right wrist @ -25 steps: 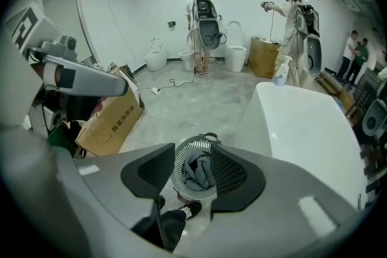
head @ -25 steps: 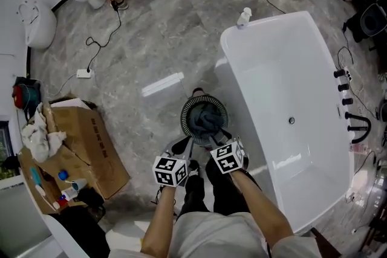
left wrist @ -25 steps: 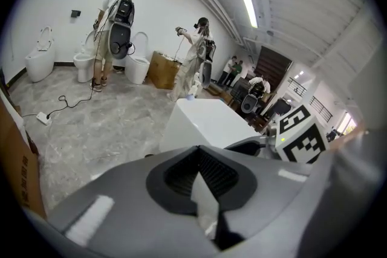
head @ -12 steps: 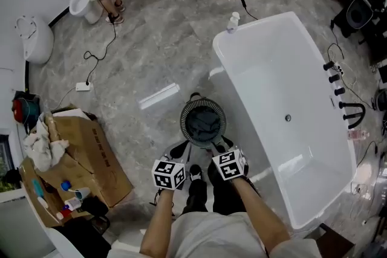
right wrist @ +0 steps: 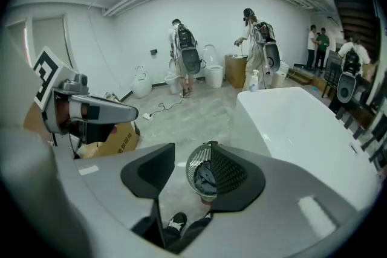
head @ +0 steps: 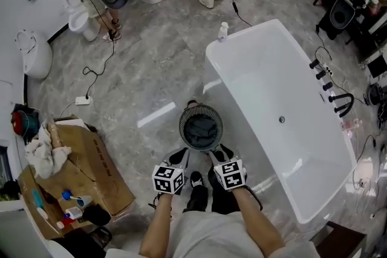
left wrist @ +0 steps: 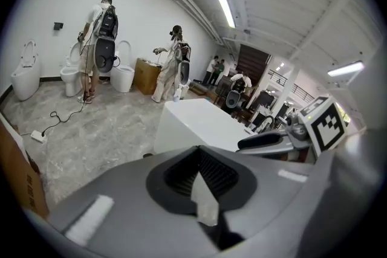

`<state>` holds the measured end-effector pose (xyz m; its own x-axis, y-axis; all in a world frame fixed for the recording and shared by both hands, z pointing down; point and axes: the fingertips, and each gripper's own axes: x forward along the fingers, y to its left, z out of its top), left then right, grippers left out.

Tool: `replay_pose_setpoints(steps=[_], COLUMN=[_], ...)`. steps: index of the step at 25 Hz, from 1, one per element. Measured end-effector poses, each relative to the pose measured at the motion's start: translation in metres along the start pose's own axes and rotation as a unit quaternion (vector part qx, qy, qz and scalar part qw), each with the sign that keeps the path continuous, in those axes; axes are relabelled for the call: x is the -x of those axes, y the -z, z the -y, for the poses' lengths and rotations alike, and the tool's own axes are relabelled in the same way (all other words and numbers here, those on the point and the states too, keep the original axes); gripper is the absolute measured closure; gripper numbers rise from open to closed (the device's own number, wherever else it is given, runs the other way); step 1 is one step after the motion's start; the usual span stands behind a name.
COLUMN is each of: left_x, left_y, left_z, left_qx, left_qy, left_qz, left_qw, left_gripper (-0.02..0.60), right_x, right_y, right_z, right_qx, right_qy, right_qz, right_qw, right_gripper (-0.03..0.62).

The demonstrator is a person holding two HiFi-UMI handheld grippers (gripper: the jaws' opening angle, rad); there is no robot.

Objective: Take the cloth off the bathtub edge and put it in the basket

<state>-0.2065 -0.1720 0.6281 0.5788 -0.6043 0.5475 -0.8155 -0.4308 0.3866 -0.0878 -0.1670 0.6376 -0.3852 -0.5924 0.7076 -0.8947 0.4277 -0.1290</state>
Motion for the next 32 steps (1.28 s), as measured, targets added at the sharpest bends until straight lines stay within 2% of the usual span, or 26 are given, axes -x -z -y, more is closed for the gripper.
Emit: replay_pose_setpoints(steps=[11,13,15,19,24,32], left_x=[0.042,0.049,0.053,0.056,0.054,0.051], left_y=[0.019,0.022,0.026,0.028,0.024,0.023], left_z=[0.015,0.017,0.019,0.027,0.036,0.038], left_qx=[-0.005,0.006,0.010,-0.009,-0.017,-0.021], left_qy=[-0.001,-0.007,-0.006,0.001,0.004,0.009], left_qz=[0.010,0.012,0.011,0.006,0.010,0.007], left_qw=[0.9999,0.9999,0.9999,0.9999,0.9998,0.9997], left_gripper=[0.528,0.528,0.528,0.528,0.528,0.528], right_x=[0.047,0.055,0.060,0.065,0.074,0.078], right_y=[0.017,0.018,0.021,0.026,0.021,0.015], right_z=[-0.021,-0.020,-0.019,-0.017,-0.012,-0.014], right_qx=[-0.042,-0.059,-0.075,-0.075,-0.072,-0.065], right_qy=[0.019,0.025,0.028,0.034,0.041,0.034], right_qz=[0.047,0.063,0.071,0.076,0.091,0.097], right_qw=[0.998,0.996,0.994,0.994,0.992,0.993], right_gripper=[0.416,0.454,0.462,0.502,0.594,0.594])
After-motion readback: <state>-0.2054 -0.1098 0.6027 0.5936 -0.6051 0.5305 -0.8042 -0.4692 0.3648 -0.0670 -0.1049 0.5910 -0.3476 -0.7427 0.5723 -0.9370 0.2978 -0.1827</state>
